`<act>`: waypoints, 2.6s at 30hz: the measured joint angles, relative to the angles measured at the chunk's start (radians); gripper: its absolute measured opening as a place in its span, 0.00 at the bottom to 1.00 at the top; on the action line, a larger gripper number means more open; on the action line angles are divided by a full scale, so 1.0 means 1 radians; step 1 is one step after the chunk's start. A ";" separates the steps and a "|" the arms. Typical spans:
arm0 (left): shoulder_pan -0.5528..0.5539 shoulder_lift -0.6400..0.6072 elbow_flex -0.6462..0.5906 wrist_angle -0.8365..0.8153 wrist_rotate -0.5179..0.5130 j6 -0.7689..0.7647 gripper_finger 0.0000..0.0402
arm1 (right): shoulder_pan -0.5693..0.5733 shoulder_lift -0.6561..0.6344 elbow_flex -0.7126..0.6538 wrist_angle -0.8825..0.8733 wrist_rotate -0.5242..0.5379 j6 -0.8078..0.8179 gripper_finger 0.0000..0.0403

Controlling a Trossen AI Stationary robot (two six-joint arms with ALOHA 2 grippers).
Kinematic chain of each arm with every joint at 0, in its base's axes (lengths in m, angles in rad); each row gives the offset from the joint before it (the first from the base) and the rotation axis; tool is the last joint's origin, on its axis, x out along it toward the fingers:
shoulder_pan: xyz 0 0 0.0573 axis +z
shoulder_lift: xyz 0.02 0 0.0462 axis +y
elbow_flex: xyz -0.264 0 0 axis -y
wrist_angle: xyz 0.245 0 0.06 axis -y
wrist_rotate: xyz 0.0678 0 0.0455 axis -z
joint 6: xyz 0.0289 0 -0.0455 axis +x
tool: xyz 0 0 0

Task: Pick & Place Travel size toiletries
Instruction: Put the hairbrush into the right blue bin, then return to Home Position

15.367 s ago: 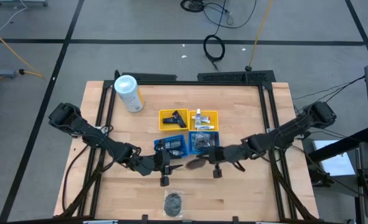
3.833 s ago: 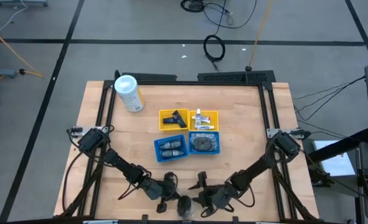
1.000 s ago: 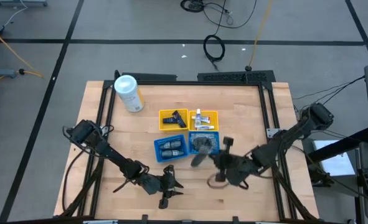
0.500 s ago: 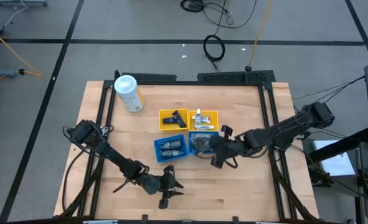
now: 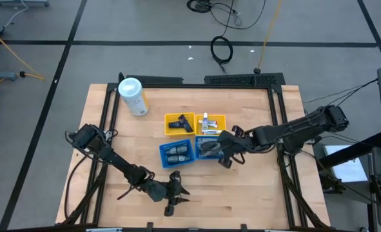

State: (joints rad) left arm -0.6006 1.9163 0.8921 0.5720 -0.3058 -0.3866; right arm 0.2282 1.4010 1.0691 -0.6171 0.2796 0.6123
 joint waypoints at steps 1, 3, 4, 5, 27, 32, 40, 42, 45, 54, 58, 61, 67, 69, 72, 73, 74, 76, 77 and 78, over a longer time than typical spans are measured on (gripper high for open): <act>0.000 0.000 0.000 0.000 0.000 0.000 0.30 | -0.007 0.000 0.000 -0.006 -0.016 0.007 0.00; 0.000 0.000 0.000 0.000 0.000 0.000 0.30 | -0.016 0.002 0.000 -0.013 -0.037 0.007 0.00; 0.000 0.000 0.000 0.000 0.000 0.000 0.30 | -0.021 0.002 0.000 -0.012 -0.049 0.006 0.00; 0.000 0.000 0.000 0.000 0.000 0.000 0.30 | -0.025 0.002 0.000 -0.011 -0.051 0.007 0.00; 0.000 0.000 0.000 0.005 0.000 0.005 0.30 | -0.117 0.002 0.000 0.051 -0.150 -0.170 0.18; 0.004 0.000 0.000 0.011 -0.006 0.003 0.30 | -0.118 0.002 0.000 0.099 -0.150 -0.270 0.29; 0.023 -0.164 0.001 -0.111 -0.037 0.043 0.30 | -0.109 -0.045 0.000 0.113 -0.095 -0.359 0.30; 0.022 -0.238 0.001 -0.210 -0.093 0.086 0.30 | -0.097 -0.086 -0.013 0.118 -0.040 -0.368 0.28; 0.030 -0.363 -0.021 -0.386 -0.246 0.108 0.30 | -0.080 -0.168 -0.066 0.168 0.009 -0.367 0.26; 0.114 -0.743 -0.224 -0.520 -0.343 0.103 0.30 | -0.030 -0.459 -0.353 0.377 0.008 -0.335 0.23; 0.177 -0.900 -0.337 -0.503 -0.342 0.086 0.30 | -0.017 -0.579 -0.468 0.491 0.008 -0.345 0.23; 0.212 -0.999 -0.415 -0.476 -0.343 0.087 0.30 | -0.015 -0.659 -0.538 0.531 0.011 -0.358 0.23; 0.251 -1.135 -0.548 -0.372 -0.296 0.087 0.30 | -0.017 -0.810 -0.682 0.661 0.010 -0.407 0.23; 0.257 -1.168 -0.589 -0.356 -0.296 0.090 0.30 | -0.016 -0.852 -0.724 0.687 0.008 -0.424 0.23; 0.269 -1.199 -0.646 -0.341 -0.296 0.089 0.30 | -0.010 -0.929 -0.795 0.682 0.007 -0.442 0.23; 0.273 -1.210 -0.667 -0.344 -0.298 0.078 0.30 | -0.005 -0.956 -0.821 0.691 0.009 -0.457 0.23; 0.279 -1.220 -0.688 -0.336 -0.305 0.059 0.30 | 0.000 -0.985 -0.851 0.705 0.013 -0.469 0.23; 0.292 -1.248 -0.735 -0.317 -0.326 0.027 0.30 | 0.010 -1.032 -0.906 0.742 0.027 -0.482 0.23; 0.296 -1.261 -0.754 -0.305 -0.326 0.018 0.30 | 0.016 -1.057 -0.925 0.763 0.030 -0.488 0.23; 0.295 -1.274 -0.772 -0.286 -0.323 0.015 0.30 | 0.024 -1.085 -0.944 0.769 0.030 -0.496 0.23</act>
State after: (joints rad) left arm -0.3052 0.6423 0.1199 0.2865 -0.6291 -0.3721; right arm 0.2524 0.3155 0.1252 0.1524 0.3092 0.1165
